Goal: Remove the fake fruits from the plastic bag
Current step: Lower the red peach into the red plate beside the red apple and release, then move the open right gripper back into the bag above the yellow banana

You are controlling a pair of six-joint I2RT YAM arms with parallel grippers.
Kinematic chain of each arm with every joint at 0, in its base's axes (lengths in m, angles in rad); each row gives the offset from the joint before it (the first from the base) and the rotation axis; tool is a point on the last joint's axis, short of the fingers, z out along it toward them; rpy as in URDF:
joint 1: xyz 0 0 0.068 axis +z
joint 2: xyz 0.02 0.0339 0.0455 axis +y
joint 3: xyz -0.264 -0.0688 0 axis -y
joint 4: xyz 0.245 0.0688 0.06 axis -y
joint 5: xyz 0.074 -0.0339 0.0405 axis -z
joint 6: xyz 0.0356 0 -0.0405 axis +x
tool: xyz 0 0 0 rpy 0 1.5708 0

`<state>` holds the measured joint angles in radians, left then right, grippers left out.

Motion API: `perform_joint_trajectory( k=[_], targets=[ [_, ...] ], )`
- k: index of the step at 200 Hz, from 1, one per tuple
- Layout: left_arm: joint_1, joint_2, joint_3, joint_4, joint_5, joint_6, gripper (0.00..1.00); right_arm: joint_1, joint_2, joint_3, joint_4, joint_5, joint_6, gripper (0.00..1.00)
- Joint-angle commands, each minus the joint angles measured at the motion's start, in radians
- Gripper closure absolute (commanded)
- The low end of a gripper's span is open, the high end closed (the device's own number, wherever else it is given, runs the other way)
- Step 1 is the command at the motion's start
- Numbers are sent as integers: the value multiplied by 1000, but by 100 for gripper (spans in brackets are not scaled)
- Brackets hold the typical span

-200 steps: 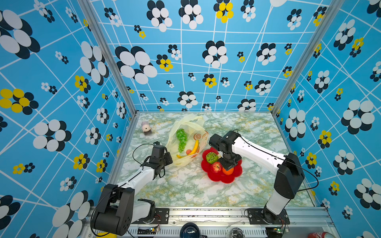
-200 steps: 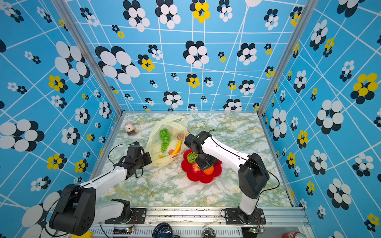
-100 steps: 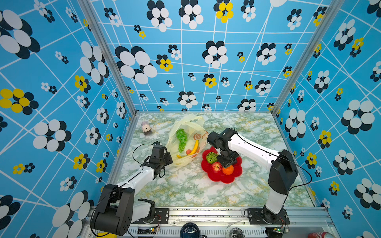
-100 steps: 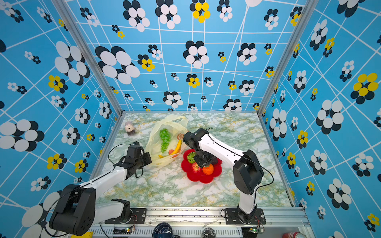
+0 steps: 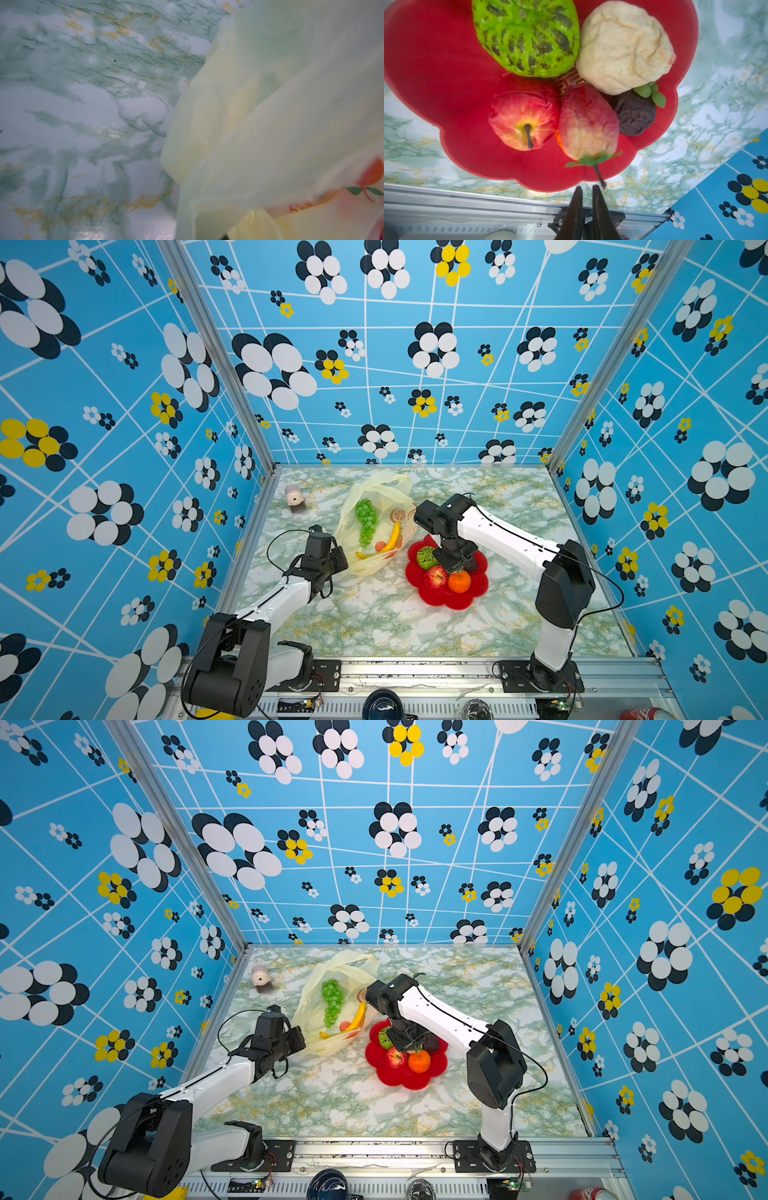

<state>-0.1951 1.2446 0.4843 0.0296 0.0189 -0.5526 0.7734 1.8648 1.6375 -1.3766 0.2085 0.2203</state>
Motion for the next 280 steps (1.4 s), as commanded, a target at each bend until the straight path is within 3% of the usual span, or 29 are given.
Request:
perform_joint_trajectory(
  k=[1, 74, 97, 113, 164, 206, 222, 280],
  targets=[
    [2, -26, -15, 5, 9, 19, 100, -10, 5, 2, 4, 19, -4, 83],
    [0, -14, -5, 15, 31, 28, 100, -10, -55, -11, 14, 36, 22, 80],
    [-11, 1, 21, 21, 33, 36, 100, -10, -129, -29, 54, 44, 66, 72],
    [-35, 20, 56, 4, 24, 40, 100, -10, -220, -106, 162, 56, 142, 66],
    [-107, 52, 194, -135, -64, 63, 100, -10, -421, -309, 662, -68, 303, 53],
    [-129, 42, 240, -206, -90, 55, 100, -10, -380, -361, 942, -154, 384, 51],
    [-139, 37, 239, -223, -99, 49, 100, -2, -317, -342, 1002, -207, 422, 51],
    [-139, 27, 230, -263, -82, 14, 100, 25, -73, -232, 1169, -221, 433, 51]
  ],
)
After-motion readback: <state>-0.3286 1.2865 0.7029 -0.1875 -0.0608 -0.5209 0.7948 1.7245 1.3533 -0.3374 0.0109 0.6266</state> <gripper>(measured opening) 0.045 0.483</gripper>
